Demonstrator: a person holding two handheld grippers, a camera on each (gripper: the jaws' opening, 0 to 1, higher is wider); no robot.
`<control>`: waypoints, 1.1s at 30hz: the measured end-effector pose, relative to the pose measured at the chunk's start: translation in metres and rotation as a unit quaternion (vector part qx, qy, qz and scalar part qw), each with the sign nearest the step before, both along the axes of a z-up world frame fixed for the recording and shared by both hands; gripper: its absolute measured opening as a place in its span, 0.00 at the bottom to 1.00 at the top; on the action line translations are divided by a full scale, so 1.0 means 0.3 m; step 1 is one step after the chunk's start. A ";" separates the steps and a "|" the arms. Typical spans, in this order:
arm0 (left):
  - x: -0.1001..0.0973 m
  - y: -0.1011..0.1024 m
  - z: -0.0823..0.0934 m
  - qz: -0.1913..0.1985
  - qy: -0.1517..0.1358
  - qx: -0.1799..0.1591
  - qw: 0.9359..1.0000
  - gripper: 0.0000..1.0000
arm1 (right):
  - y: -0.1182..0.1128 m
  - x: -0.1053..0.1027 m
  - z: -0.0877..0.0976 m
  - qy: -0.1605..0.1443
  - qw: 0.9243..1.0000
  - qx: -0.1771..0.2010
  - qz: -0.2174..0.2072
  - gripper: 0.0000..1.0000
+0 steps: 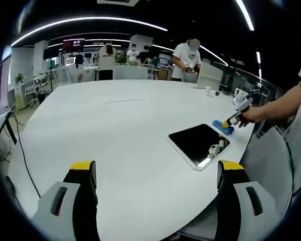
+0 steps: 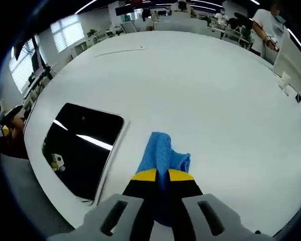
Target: Wipe the mirror surface with the cleaning cloth until all visible marks leave the cleaned area.
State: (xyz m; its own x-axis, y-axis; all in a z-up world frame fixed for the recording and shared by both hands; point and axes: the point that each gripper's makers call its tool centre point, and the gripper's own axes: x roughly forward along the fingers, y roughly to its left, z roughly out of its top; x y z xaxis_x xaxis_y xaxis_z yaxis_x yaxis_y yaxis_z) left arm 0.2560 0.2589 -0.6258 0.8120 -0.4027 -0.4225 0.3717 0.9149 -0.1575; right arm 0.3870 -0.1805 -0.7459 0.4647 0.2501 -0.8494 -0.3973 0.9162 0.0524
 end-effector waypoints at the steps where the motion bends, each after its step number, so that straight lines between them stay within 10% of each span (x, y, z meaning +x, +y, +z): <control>1: 0.001 0.000 0.003 0.000 -0.004 0.001 1.000 0.99 | 0.000 0.003 0.000 0.001 1.000 0.000 0.001 0.01; 16: 0.013 0.002 0.014 0.001 -0.021 -0.007 1.000 0.99 | 0.026 0.026 0.086 0.023 0.999 0.023 -0.033 0.00; 33: -0.006 -0.009 -0.009 -0.007 -0.008 -0.002 1.000 0.99 | 0.275 0.103 0.121 0.051 0.990 0.118 -0.065 0.00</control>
State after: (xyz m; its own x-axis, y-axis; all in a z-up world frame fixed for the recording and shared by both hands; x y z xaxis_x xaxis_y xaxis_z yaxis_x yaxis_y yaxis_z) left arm 0.2543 0.2564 -0.6285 0.8125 -0.4165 -0.4079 0.3874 0.9086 -0.1562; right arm 0.4180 -0.0980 -0.7095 0.4210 0.3911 -0.8184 -0.2584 0.9166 0.3051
